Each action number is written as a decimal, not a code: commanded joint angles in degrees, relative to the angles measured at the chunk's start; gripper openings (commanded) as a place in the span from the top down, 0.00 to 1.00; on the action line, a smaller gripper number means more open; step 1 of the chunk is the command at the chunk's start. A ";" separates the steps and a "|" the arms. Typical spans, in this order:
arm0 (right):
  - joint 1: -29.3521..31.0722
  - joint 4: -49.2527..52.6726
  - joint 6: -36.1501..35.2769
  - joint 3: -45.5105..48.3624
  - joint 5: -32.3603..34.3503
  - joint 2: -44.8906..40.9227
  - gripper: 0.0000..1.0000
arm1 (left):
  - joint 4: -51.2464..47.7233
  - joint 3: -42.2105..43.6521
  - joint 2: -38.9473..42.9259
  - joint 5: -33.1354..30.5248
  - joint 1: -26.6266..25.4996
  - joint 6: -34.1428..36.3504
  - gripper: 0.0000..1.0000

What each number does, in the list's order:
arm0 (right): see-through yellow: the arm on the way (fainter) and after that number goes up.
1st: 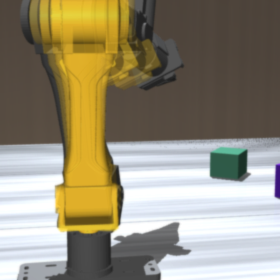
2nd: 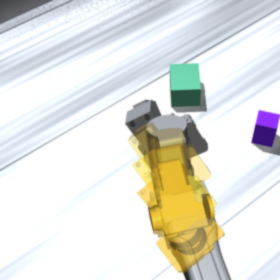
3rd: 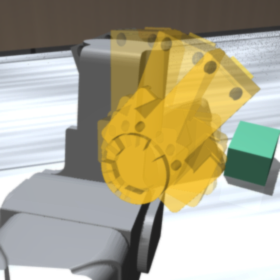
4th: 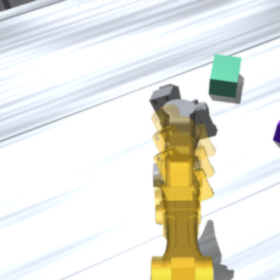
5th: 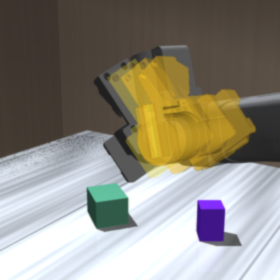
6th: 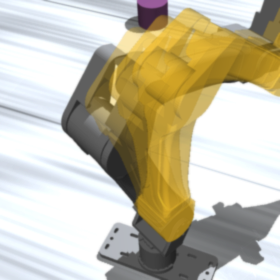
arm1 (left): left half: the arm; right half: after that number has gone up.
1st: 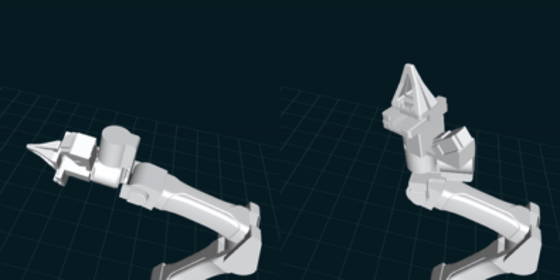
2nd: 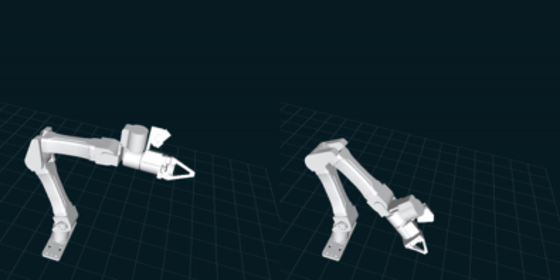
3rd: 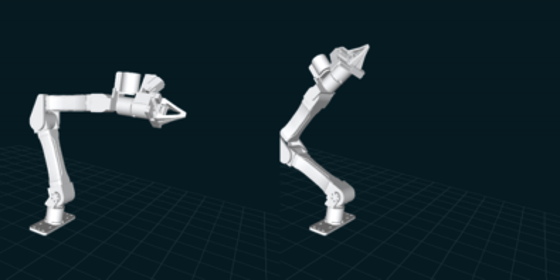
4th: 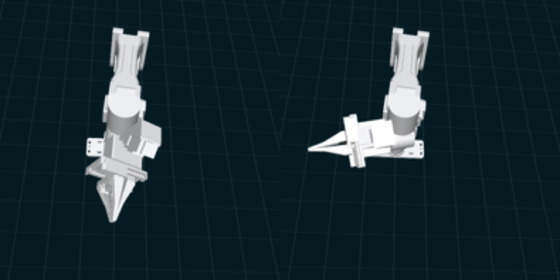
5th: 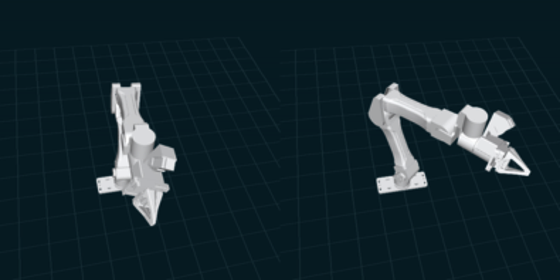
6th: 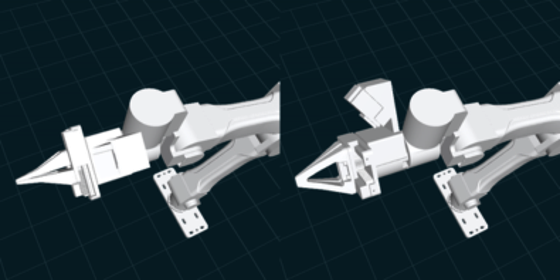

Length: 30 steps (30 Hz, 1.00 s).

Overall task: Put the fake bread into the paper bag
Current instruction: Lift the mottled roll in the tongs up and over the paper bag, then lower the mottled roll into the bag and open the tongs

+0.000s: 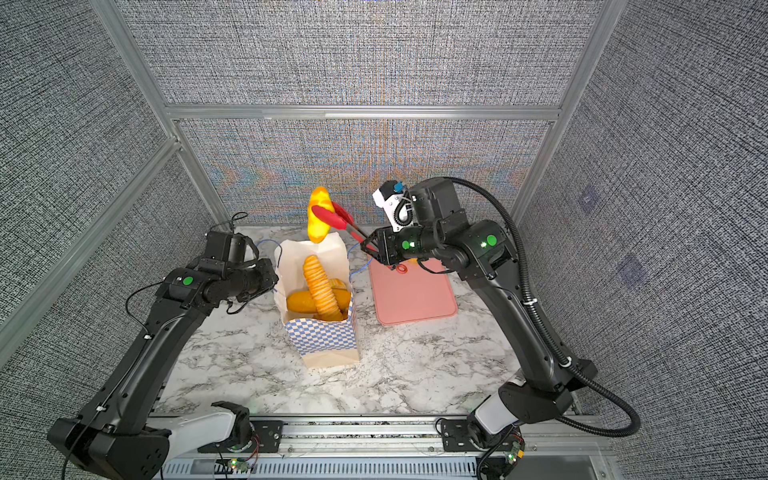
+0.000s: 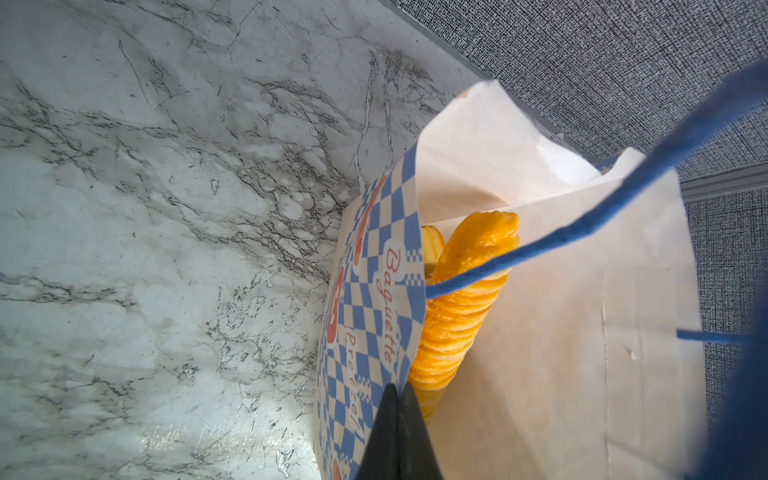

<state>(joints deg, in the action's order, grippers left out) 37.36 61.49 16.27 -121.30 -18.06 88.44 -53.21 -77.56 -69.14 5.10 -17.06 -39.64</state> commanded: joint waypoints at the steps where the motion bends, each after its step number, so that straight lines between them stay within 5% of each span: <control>1: 1.90 3.24 -2.81 -0.59 3.05 0.23 0.69 | 0.18 -0.40 -0.11 0.22 0.03 -0.18 0.98; 16: 6.70 11.78 -6.99 0.89 13.91 1.97 0.67 | 0.33 -0.59 -0.64 0.30 0.01 -0.26 0.98; 30: 7.84 11.47 -7.48 2.10 15.59 2.08 0.55 | 0.65 -0.47 -0.73 0.41 0.01 -0.44 0.98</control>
<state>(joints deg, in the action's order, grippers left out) 45.08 73.91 9.26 -119.24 -3.20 90.63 -53.01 -77.76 -69.69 5.13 -17.06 -39.77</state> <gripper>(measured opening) 0.448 0.048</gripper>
